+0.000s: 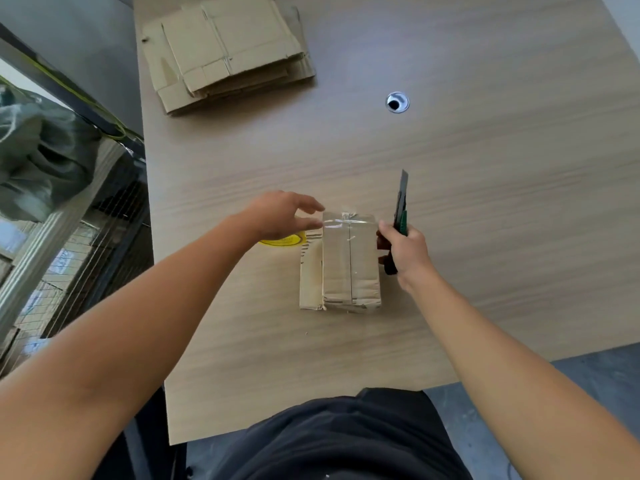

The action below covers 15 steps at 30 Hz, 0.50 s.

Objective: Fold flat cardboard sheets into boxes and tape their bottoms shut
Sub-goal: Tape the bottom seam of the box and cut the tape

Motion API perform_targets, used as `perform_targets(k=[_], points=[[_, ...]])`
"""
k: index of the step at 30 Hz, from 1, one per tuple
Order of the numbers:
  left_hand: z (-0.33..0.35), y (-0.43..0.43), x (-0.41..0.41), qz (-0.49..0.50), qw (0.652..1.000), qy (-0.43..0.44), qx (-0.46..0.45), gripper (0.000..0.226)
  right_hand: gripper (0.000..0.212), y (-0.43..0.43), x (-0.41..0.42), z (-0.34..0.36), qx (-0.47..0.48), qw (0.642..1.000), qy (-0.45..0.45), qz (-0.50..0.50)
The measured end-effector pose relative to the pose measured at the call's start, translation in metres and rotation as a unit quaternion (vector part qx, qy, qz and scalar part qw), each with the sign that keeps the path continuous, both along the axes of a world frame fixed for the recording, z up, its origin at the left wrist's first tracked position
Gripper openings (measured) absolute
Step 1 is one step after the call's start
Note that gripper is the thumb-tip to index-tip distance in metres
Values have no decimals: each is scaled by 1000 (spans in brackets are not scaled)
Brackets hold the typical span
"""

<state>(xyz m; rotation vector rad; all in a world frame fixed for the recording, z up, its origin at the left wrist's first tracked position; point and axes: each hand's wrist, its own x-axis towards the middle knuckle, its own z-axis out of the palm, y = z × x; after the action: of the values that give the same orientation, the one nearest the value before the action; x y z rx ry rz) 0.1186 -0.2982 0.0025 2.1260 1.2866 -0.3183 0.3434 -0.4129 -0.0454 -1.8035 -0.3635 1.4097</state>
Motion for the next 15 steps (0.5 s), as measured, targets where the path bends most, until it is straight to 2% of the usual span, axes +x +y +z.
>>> perform_targets(k=[3, 7, 10, 12, 15], points=[[-6, 0, -4, 17, 999, -24, -33, 39, 29, 6, -1, -8, -33, 998, 49, 7], [-17, -10, -7, 46, 993, -73, -77, 30, 29, 9, 0, -11, -72, 994, 84, 24], [-24, -24, -11, 56, 990, -88, -98, 29, 50, 2, -3, -15, -92, 992, 71, 41], [-27, -34, -11, 70, 988, -98, -95, 30, 53, -1, -3, -6, -86, 994, -11, 64], [-27, -45, -7, 88, 986, -99, -103, 31, 34, -2, -1, 18, -15, 965, -227, 130]])
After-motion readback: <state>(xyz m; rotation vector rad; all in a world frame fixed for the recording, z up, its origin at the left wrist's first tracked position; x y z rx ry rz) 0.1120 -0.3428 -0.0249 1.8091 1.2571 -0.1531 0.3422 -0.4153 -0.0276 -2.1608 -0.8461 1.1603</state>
